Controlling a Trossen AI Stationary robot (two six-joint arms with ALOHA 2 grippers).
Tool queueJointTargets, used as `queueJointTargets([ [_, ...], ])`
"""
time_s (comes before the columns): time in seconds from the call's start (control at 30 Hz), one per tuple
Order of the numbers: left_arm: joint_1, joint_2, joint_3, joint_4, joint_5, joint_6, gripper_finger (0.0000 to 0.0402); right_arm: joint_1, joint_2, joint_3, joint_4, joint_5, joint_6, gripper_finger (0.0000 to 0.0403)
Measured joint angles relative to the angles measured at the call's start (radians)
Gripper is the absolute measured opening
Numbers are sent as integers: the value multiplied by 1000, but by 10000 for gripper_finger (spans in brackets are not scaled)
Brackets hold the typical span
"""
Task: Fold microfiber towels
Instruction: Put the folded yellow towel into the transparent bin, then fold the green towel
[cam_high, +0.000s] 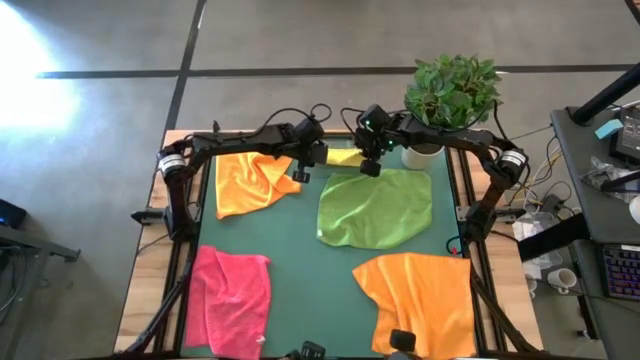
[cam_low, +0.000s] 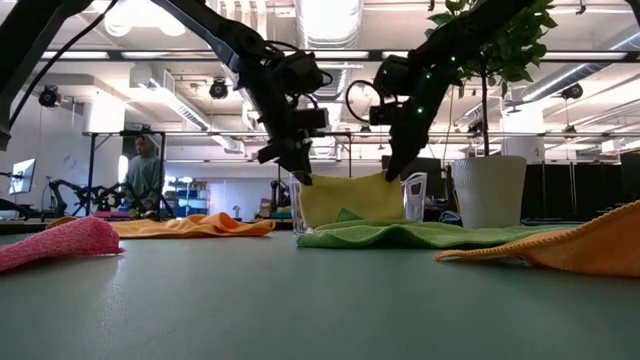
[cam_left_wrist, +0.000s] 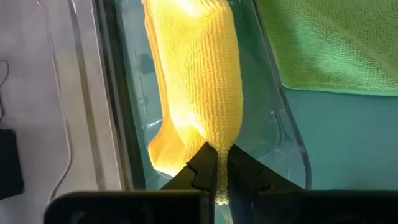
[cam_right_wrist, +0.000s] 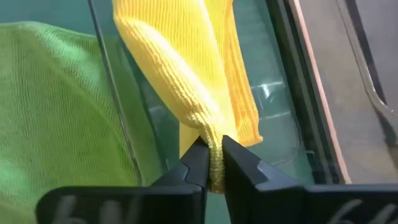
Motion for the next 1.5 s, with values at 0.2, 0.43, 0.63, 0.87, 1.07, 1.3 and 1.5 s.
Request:
queueJointTargets([
  [0.2,0,-1,0,7,-1,-1,63,0,0,20,-26,0,45,77],
  [0.43,-8,-1,35,-18,-11,-109,142,0,-2,107,-129,-2,47,141],
  [0.63,-11,-20,117,-112,-11,-130,186,4,-2,215,-189,-59,64,163],
  [0.87,-11,-111,177,-216,-14,-202,192,1,13,278,-165,-80,107,156],
  [1.07,0,-230,161,-238,-16,-331,191,-6,65,314,-174,-112,163,111],
  [1.3,16,-317,53,-227,-15,-395,191,-4,86,389,-237,-114,182,39],
  [1.5,14,-345,-39,-227,-5,-418,191,17,55,444,-359,-111,179,31],
])
